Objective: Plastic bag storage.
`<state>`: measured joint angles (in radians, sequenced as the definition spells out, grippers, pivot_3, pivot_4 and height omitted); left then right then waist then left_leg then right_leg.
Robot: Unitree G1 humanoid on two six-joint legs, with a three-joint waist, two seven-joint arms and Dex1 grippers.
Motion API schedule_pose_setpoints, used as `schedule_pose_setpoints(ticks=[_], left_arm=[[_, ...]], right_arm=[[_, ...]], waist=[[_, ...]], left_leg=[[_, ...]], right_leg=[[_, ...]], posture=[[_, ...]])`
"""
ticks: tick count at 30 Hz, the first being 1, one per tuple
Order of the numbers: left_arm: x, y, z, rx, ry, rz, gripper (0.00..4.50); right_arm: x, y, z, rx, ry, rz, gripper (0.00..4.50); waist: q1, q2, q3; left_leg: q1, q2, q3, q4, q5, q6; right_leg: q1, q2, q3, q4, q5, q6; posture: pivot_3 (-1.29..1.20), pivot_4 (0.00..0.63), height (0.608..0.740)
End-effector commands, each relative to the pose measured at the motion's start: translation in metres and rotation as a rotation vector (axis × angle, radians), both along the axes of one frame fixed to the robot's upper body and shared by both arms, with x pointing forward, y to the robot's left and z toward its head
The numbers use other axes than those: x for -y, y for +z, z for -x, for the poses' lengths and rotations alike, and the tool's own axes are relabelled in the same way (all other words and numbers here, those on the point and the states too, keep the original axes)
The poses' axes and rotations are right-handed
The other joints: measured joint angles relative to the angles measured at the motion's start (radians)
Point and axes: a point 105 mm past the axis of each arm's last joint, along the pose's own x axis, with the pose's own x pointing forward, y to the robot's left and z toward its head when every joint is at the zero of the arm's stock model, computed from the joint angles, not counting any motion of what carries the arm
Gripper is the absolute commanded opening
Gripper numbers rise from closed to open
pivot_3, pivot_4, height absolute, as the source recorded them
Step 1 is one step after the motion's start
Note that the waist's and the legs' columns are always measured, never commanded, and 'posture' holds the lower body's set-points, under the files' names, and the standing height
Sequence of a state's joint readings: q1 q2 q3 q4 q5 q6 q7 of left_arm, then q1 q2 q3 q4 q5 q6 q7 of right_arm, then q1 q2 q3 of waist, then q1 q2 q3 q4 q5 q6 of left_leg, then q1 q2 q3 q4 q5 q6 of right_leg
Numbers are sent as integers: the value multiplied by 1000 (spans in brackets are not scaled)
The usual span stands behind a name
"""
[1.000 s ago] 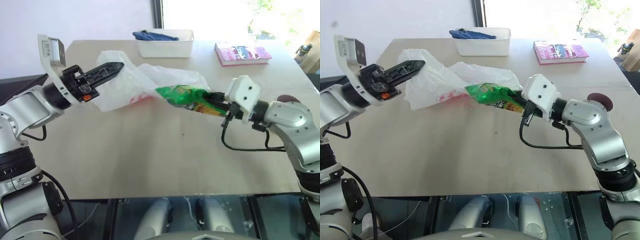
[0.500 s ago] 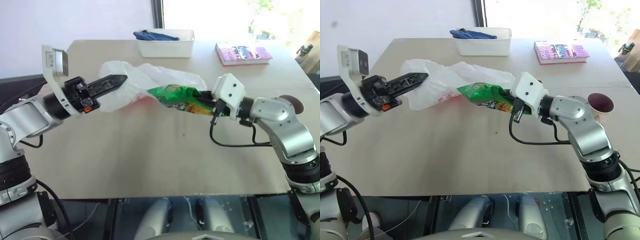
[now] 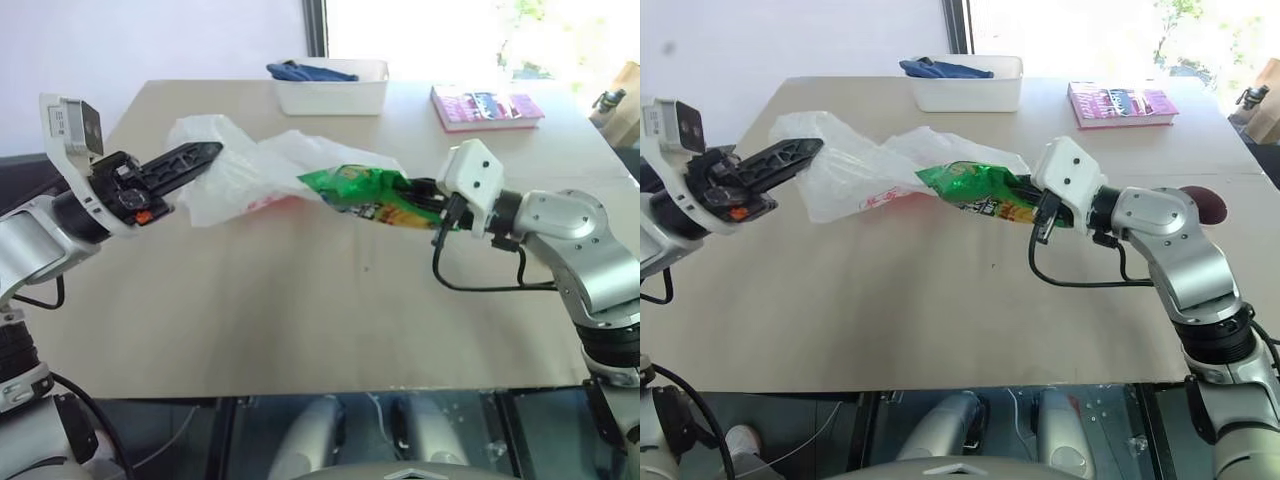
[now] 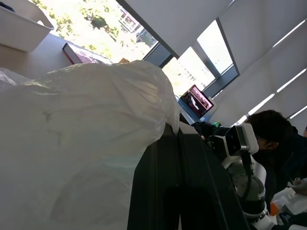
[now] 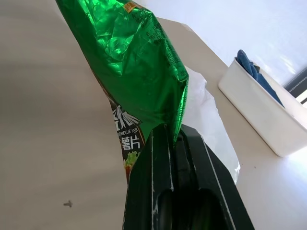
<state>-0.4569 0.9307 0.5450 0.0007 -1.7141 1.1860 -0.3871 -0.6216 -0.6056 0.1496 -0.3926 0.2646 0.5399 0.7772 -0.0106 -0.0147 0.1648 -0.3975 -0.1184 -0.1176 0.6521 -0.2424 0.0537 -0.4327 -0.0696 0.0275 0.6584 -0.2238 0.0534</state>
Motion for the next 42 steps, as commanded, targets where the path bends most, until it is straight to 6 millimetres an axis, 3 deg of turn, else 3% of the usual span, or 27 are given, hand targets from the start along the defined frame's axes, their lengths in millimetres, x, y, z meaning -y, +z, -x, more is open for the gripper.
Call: schedule_pose_setpoints(ticks=[1, 8, 12, 17, 21, 26, 32, 37, 42], left_arm=[[1, 9, 6, 44, -14, -7, 0], [7, 5, 10, 39, -35, -19, 0], [14, 1, 13, 38, -62, -22, 0], [27, -8, 25, 21, -131, -46, 0], [38, -17, 37, 12, -184, -64, 0], [43, -8, 38, 59, -195, -35, 0], [53, 1, 47, 87, -271, -15, 0], [69, 8, 49, 111, -340, 1, 0], [87, 6, 46, 129, -414, -27, 0]], right_arm=[[-6, 8, 5, 44, 29, -5, 68], [-19, 3, 3, 29, 56, 18, 68], [-42, 0, 0, 32, 85, 34, 68], [-55, 20, -20, 61, 10, -38, 68], [-72, 12, -12, 112, 56, -13, 68], [-88, 2, 0, 157, 122, 19, 68], [-84, -12, -11, 222, 85, 100, 68], [-90, 11, -19, 404, 55, 101, 68], [-86, -7, -20, 513, 71, 239, 68]], waist=[[0, 0, 0], [-2, 0, 0], [-4, 0, 0], [-3, 0, 0], [-1, 0, 0], [-3, 0, 0], [-3, 0, 0], [-3, 0, 0], [-2, 0, 0]], left_leg=[[0, 0, 0, 0, 0, 0], [0, 0, 0, 0, 0, 0], [0, 0, 0, 0, 0, 0], [0, 0, 1, 0, 0, 0], [0, 0, 0, -1, 0, 0], [0, 0, 0, -1, 0, 0], [0, 0, 0, -1, 0, -1], [0, 0, 0, 0, 1, -1], [1, 0, 1, -1, 1, -1]], right_leg=[[0, 0, 0, 0, 0, 0], [0, 0, 0, 0, 0, 0], [0, 0, 0, 1, 0, 0], [-1, 0, 1, 1, 0, 0], [-1, 0, 0, 0, 0, 0], [-1, 0, 0, 0, 0, 0], [-1, 1, 0, 1, 0, 0], [-1, 1, 0, 2, 0, 0], [-1, 1, 0, 1, 0, 0]], posture=[[0, 150, 740], [0, 150, 740], [0, 150, 740], [0, 150, 740], [0, 150, 740], [0, 150, 740], [0, 150, 740], [0, 150, 740], [0, 150, 740]])
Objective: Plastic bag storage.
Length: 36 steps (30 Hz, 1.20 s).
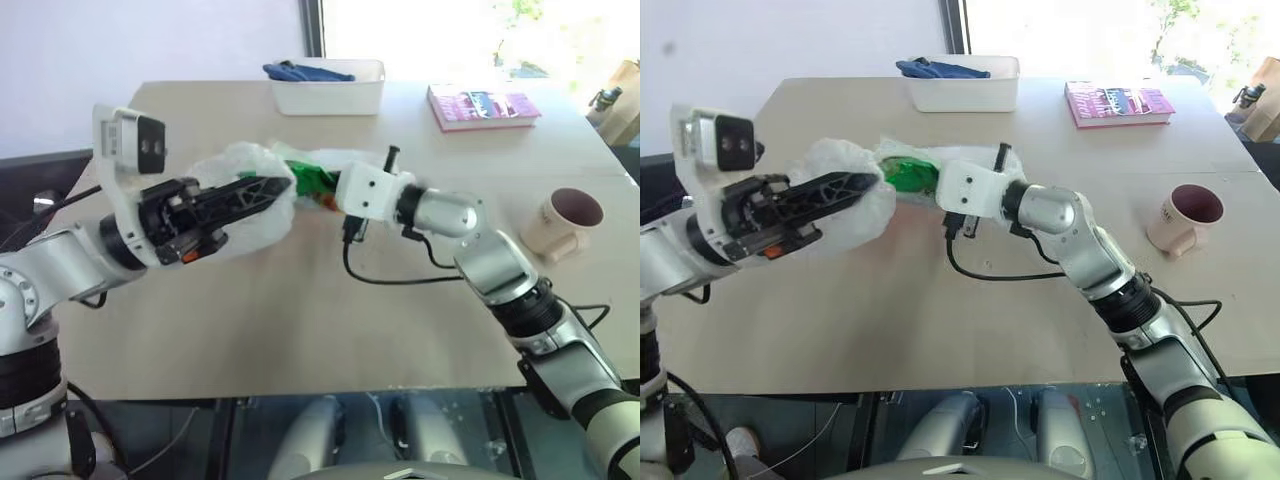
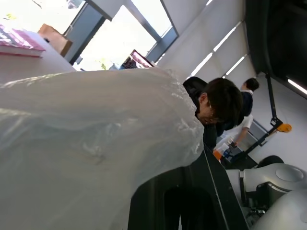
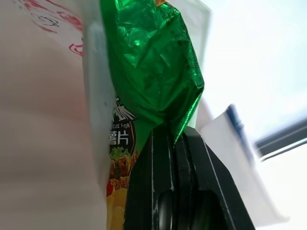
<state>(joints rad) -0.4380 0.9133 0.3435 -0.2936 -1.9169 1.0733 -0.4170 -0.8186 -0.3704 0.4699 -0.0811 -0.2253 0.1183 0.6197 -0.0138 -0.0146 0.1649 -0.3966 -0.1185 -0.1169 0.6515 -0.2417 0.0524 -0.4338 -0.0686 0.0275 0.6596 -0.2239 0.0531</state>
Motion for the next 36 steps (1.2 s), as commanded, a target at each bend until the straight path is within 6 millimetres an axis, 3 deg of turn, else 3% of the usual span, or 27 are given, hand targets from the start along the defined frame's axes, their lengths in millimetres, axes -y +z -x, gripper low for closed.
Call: schedule_pose_setpoints(ticks=[1, 4, 6, 9, 13, 15, 21, 24, 27, 32, 36], left_arm=[[14, 5, 1, 46, -68, 8, 0], [36, 14, -3, 80, -157, 43, 0], [52, 15, -6, 90, -234, 51, 0], [59, 9, -7, 80, -288, 31, 0], [53, 1, -7, 73, -289, -8, 0], [50, -3, -8, 68, -267, -20, 0], [41, -27, 3, 29, -179, -79, 0], [37, -37, 2, 19, -99, -75, 0], [33, -45, -1, 37, -1, -92, 0], [28, -49, 3, 21, 47, -39, 0], [23, -45, 2, 0, 112, 29, 0]], right_arm=[[6, -1, 0, 95, -14, 57, 68], [17, 3, -2, 119, -45, 65, 68], [24, 15, 2, 58, -54, -45, 68], [21, 26, 16, -1, 14, -143, 68], [13, -18, 11, 44, 25, 51, 68], [7, -29, 2, 45, 12, 68, 68], [-9, -15, -49, 233, -182, -62, 68], [-27, -25, -50, 285, -127, -57, 68], [-46, -51, -46, 287, -42, 33, 68], [-42, -64, -76, 350, -184, 103, 68], [-47, -71, -73, 260, -136, 80, 68]], waist=[[2, 0, 0], [4, 0, 0], [5, 0, 0], [-5, 0, 0], [-24, 0, 0], [-27, 0, 0], [-28, 0, 0], [-23, 0, 0], [-24, 0, 0], [-27, 0, 0], [-27, 0, 0]], left_leg=[[0, 0, 0, 0, 0, 0], [0, 0, -1, 1, 0, 0], [0, 0, -1, 1, 0, 0], [0, 0, -1, 1, 0, 0], [0, 1, 2, 0, 0, 0], [1, 1, 2, 0, 0, 0], [1, 2, 3, 0, 2, -3], [1, 3, 3, -1, 2, -3], [1, 3, 3, -1, 2, -3], [1, 3, 3, -1, 2, -3], [1, 3, 2, -1, 3, -4]], right_leg=[[0, 0, 0, 0, 0, 0], [0, 0, -2, 0, 0, 0], [1, 0, -2, 0, 0, 0], [1, 0, -1, 0, 0, 0], [-1, 2, 1, 1, 0, 0], [-1, 2, 1, 2, 0, 0], [-3, 4, 6, 3, 1, -2], [-3, 5, 6, 2, 1, -2], [-3, 5, 5, 1, 1, -2], [-3, 6, 5, 2, 2, -3], [-3, 6, 5, 2, 2, -3]], posture=[[0, 150, 740], [0, 150, 740], [0, 150, 740], [0, 150, 740], [0, 150, 740], [0, 150, 740], [0, 150, 740], [0, 150, 740], [0, 150, 740], [0, 150, 740], [0, 150, 740]])
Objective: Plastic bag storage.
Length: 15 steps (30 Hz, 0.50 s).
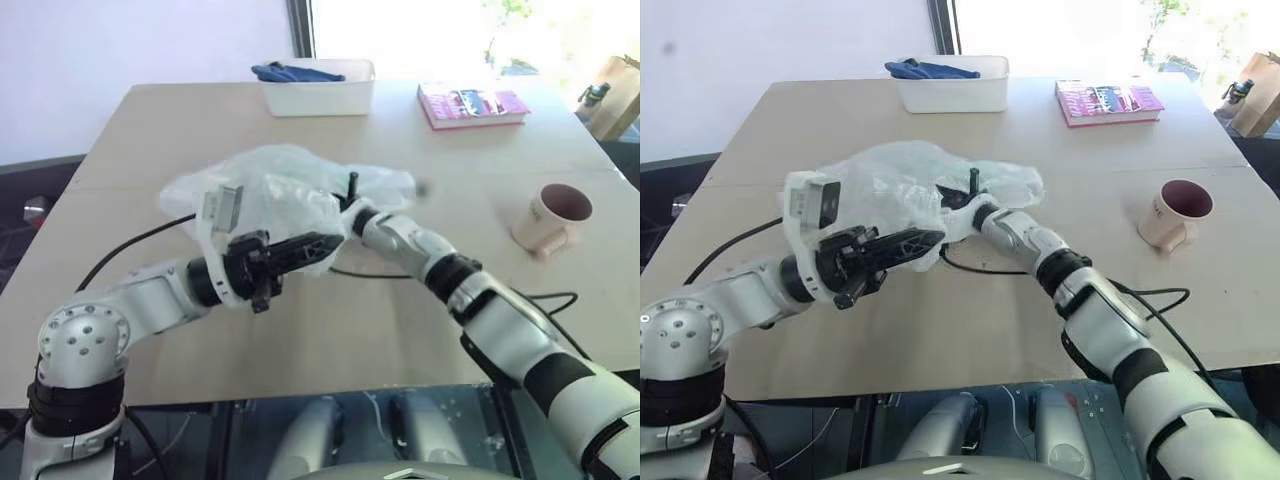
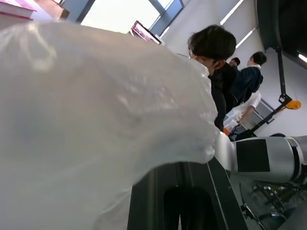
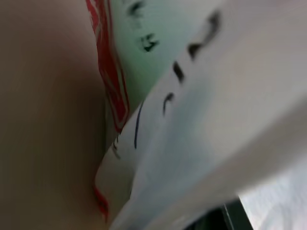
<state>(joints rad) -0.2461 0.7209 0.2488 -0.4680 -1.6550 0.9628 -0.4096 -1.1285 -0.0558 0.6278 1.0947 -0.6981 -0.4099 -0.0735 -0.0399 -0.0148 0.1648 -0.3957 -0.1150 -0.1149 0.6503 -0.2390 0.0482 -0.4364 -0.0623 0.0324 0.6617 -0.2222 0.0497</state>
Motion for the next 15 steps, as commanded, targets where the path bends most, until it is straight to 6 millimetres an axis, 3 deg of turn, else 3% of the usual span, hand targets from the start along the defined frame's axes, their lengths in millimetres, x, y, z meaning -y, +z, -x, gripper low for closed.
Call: schedule_pose_setpoints(ticks=[1, 3, 6, 9, 15], left_arm=[[-4, 15, 1, 44, 57, 67, 0], [-9, 14, -7, 46, 126, 80, 0], [-17, 19, -21, 32, 223, 154, 0], [-24, 25, -31, 13, 280, 240, 0], [-38, 32, -42, 2, 323, 312, 0]], right_arm=[[-7, 7, 6, -53, 66, -84, 289], [-3, 9, 6, -74, 81, -81, 839], [12, 17, 6, -67, 119, -51, 2254], [34, 40, 9, -60, 135, -84, 3639], [103, 69, 43, -193, 44, -196, 3639]], waist=[[-2, 0, 0], [-2, 0, 0], [2, 0, 0], [4, 0, 0], [18, 0, 0]], left_leg=[[0, 0, 0, 0, 0, 0], [0, 0, 0, 0, 0, 0], [0, 0, 0, 0, 0, 0], [0, 0, -1, 1, 0, 0], [-1, 0, -3, 1, 0, 0]], right_leg=[[0, 0, 0, 0, 0, 0], [1, 0, 0, 0, 0, 0], [1, 0, -1, 0, 0, 0], [2, 0, -2, -1, 0, 0], [3, 0, -3, -2, 0, 0]], posture=[[0, 150, 740], [0, 150, 740], [0, 150, 740], [0, 150, 740], [0, 150, 740]])
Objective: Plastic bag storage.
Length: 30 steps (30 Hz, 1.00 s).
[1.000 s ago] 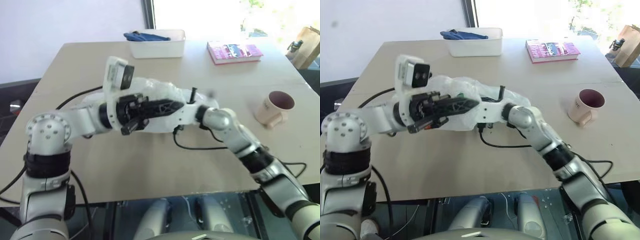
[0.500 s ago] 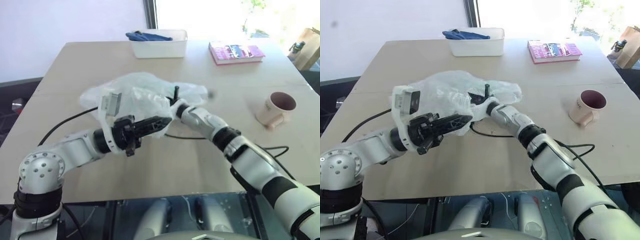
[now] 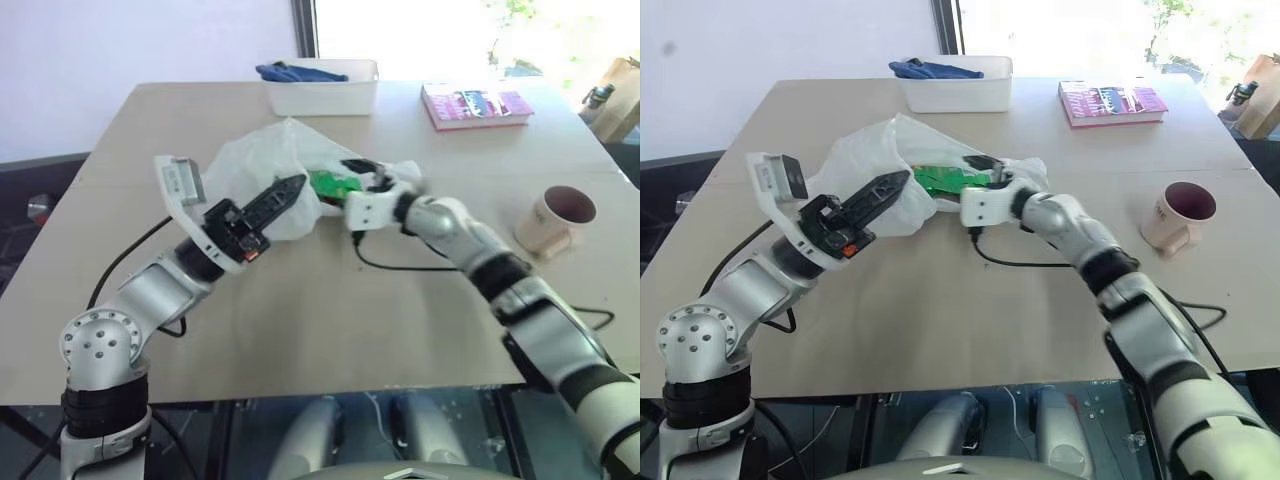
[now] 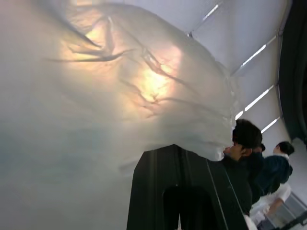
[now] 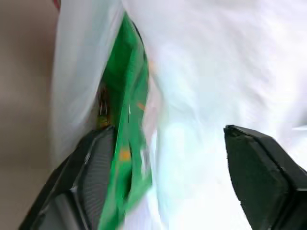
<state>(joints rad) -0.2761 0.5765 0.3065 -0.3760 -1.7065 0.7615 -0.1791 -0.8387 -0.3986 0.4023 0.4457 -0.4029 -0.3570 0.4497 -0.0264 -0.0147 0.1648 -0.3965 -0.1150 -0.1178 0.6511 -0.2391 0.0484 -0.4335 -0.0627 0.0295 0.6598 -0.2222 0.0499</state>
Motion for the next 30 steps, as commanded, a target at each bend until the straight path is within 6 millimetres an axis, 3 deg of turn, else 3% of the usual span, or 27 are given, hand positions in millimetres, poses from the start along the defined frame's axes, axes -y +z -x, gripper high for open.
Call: schedule_pose_setpoints(ticks=[1, 3, 7, 10, 15, 20, 26, 30], left_arm=[[-8, 13, -1, 39, 13, 46, 0], [-11, 13, -2, 38, 14, 45, 0], [-15, 12, -2, 33, 10, 44, 0], [-17, 13, -5, 37, 9, 45, 0], [-12, 14, -6, 42, -34, 66, 0], [-6, 9, -2, 42, -75, 37, 0], [-3, 9, -1, 48, -79, 31, 0], [1, 9, 1, 53, -87, 24, 0]], right_arm=[[23, 41, 30, -48, -29, -139, 3639], [39, 46, 45, -96, -73, -174, 3639], [89, 48, 70, -216, -324, -320, 3639], [132, 42, 83, -286, -578, -469, 3639], [196, 40, 104, -260, -1004, -727, 3639], [222, 30, 120, -261, -1197, -827, 3639], [222, 18, 126, -330, -1244, -864, 3639], [228, 5, 117, -389, -1265, -898, 3639]], waist=[[5, 0, 0], [2, 0, 0], [20, 1, 0], [34, 1, 0], [42, 1, 0], [41, 1, 0], [40, 1, 0], [40, 1, 0]], left_leg=[[0, 0, 0, 0, 0, 0], [1, 1, 2, 0, 0, 0], [1, 2, 1, 0, 0, 0], [1, 1, 1, 1, 0, 0], [0, 1, 1, 1, 0, 0], [0, 1, 1, 1, 0, 0], [0, 1, 1, 1, 0, 0], [0, 1, 1, 1, 0, 0]], right_leg=[[0, 0, 0, 0, 0, 0], [0, 1, 2, 1, 0, 0], [0, 1, 1, 2, 0, 0], [0, 0, 1, 1, 0, 0], [0, -1, 0, 1, 0, -1], [0, -1, 0, 1, 0, -1], [0, -1, 0, 1, 0, -1], [0, -1, -1, 1, 0, -1]], posture=[[0, 150, 740], [0, 150, 740], [0, 150, 740], [0, 150, 740], [0, 150, 740], [0, 150, 740], [0, 150, 740], [0, 150, 740]])
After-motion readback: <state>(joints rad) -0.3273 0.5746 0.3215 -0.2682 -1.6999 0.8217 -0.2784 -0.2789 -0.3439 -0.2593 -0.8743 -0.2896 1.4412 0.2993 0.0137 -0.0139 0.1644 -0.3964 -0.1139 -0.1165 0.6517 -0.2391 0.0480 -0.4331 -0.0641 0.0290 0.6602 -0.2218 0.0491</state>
